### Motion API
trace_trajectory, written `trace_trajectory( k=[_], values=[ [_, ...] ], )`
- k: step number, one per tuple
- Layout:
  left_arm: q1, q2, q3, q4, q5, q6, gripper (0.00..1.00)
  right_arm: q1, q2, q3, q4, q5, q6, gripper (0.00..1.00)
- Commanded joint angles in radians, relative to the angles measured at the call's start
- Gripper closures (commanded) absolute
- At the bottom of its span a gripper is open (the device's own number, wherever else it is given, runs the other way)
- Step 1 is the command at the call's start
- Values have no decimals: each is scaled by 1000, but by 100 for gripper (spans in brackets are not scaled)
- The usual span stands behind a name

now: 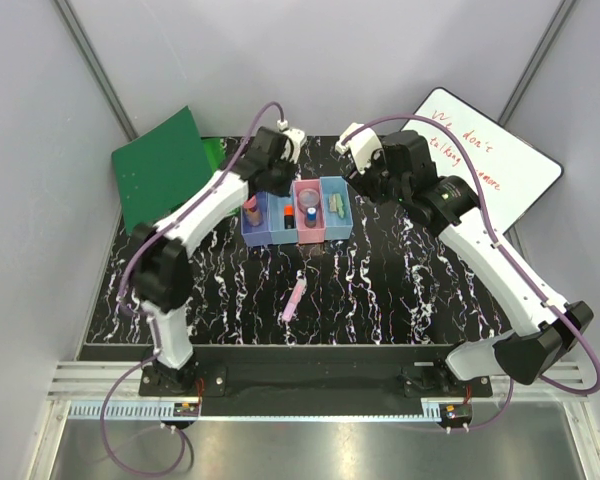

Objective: Sort the stationery into containers
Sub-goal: Move the stationery to the center of the board.

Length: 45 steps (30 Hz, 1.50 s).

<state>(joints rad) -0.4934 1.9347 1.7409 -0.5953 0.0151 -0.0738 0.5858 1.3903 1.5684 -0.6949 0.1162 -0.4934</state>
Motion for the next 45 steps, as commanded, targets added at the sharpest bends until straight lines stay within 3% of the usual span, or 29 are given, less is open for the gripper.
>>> trace_trajectory(
  k=[1,2,3,5,9,11,25,35,45],
  values=[
    [-65,-264,-227,0,-43,181,100,-1,-56,-7,58,23,-17,41],
    [-88,-316,-271,-32,-43,180,95,-1,-62,-14,63,22,-20,41],
    [-94,-333,-312,-52,-21,172,74,-3,-66,-27,67,20,-20,41],
    [-105,-355,-409,-108,25,122,57,-1,-71,-31,72,23,-22,41],
    [-122,-345,-523,-138,85,25,54,-1,-74,-21,72,26,-25,41],
    [-132,-330,-549,-143,124,-7,47,-1,-74,-16,72,30,-27,41],
    [-217,-388,-678,-104,324,-127,43,-3,-82,-28,69,34,-36,41],
    [-244,-281,-686,-61,365,-141,44,-3,-79,-41,72,31,-39,41],
    [-243,-185,-661,-89,319,-142,44,-3,-79,-16,71,23,-27,41]
  ],
)
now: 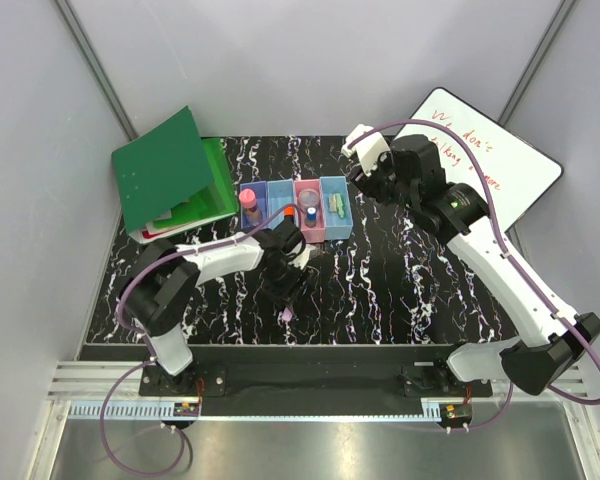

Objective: Sort the stationery into containers
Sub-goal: Move the stationery to the center of the board.

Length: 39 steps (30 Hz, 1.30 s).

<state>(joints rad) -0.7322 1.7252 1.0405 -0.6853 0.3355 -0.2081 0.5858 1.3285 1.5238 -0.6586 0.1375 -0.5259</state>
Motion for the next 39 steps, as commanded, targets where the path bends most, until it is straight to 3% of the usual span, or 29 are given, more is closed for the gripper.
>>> trace_trajectory(
  k=[1,6,8,15,18,27,34,39],
  values=[
    [-4,31,44,-2,-4,-7,44,-1,-15,32,34,2,12,41],
    [-4,92,69,-16,-32,16,46,-1,-9,56,36,-4,24,41],
    [-6,126,90,-28,-70,33,60,-1,-6,64,36,-10,29,41],
    [-19,192,96,-42,-193,98,77,-3,-11,64,36,-7,30,42],
    [-36,192,108,-42,-211,116,90,-1,-14,56,36,-7,32,43],
    [-45,229,184,-79,-260,265,100,-3,-22,62,36,-3,33,43],
    [-62,223,228,-54,-378,377,100,-3,-17,78,36,-7,33,43],
    [-65,198,280,-33,-382,522,100,-3,-18,79,36,-15,35,43]
  ],
)
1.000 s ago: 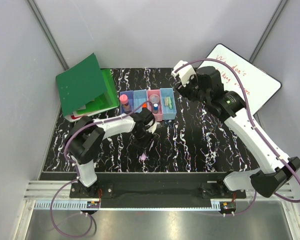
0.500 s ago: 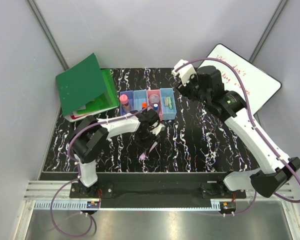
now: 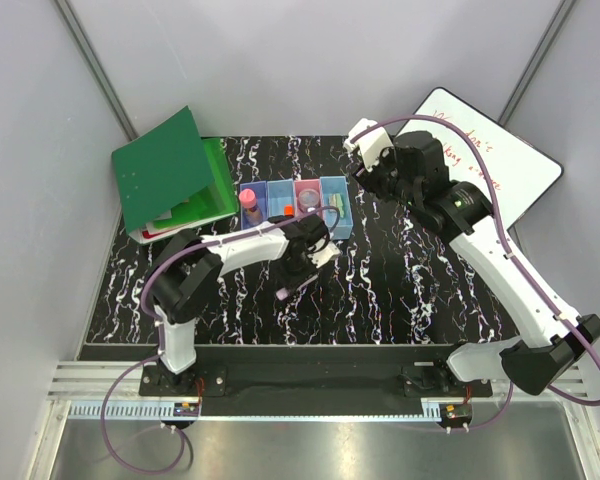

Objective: Sort the stationery into containers
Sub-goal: Move the stationery to the center of the board.

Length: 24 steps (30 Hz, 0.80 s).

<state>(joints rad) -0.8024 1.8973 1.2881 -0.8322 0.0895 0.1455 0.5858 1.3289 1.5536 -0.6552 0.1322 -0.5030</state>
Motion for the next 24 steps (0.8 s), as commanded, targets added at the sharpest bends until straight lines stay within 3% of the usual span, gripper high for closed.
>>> trace_trajectory(
  k=[1,11,24],
  values=[
    [5,25,42,117,-142,190,100,-1,-22,49,31,-9,12,43],
    [-4,45,99,136,-96,512,100,-3,-33,57,32,-2,11,43],
    [-38,-182,-130,321,-135,897,100,-3,-40,49,34,3,0,43]
  ],
)
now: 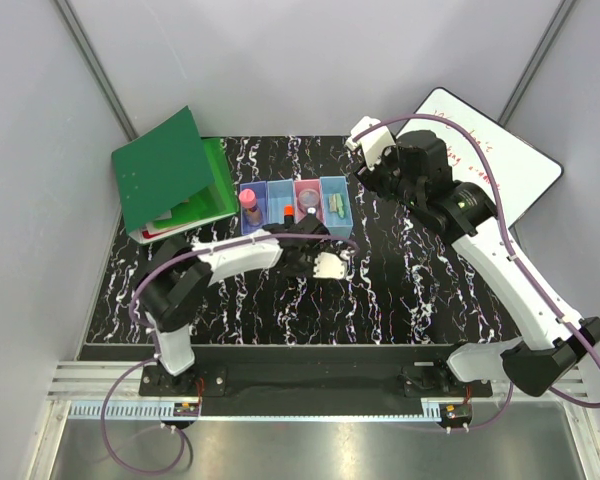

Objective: Sort the stationery into containers
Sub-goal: Move the stationery to the center of the board.

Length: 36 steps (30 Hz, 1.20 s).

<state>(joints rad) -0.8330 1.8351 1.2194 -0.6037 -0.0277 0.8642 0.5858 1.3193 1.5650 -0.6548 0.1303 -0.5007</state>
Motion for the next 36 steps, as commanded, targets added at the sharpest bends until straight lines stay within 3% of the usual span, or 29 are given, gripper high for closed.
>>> trace_trajectory(
  k=[1,11,13,19,22,23,26,27,30,35,36],
  values=[
    [-9,-137,-78,123,-20,235,100,-3,-32,36,35,8,-5,43],
    [-15,-201,-238,156,158,492,99,-3,-40,20,43,11,-12,43],
    [-15,-186,-236,139,190,553,89,-4,-42,18,44,12,-12,43],
    [-23,-137,-219,133,173,694,76,-3,-48,6,44,12,-13,43],
    [-23,-117,-212,133,153,734,54,-3,-54,1,44,11,-15,43],
    [-23,-117,-209,133,156,734,37,-3,-54,-2,46,14,-13,43],
    [-23,-126,-210,143,175,731,24,-4,-63,-10,46,15,-16,42],
    [-23,-132,-209,150,179,722,18,-4,-66,-13,46,15,-15,42],
    [-25,-135,-157,157,164,624,18,-6,-74,-22,47,15,-16,42],
    [-28,-166,-51,154,100,302,21,-9,-86,-37,46,19,-15,41],
    [-29,-168,-25,141,86,171,22,-9,-88,-40,46,19,-15,41]
  ],
)
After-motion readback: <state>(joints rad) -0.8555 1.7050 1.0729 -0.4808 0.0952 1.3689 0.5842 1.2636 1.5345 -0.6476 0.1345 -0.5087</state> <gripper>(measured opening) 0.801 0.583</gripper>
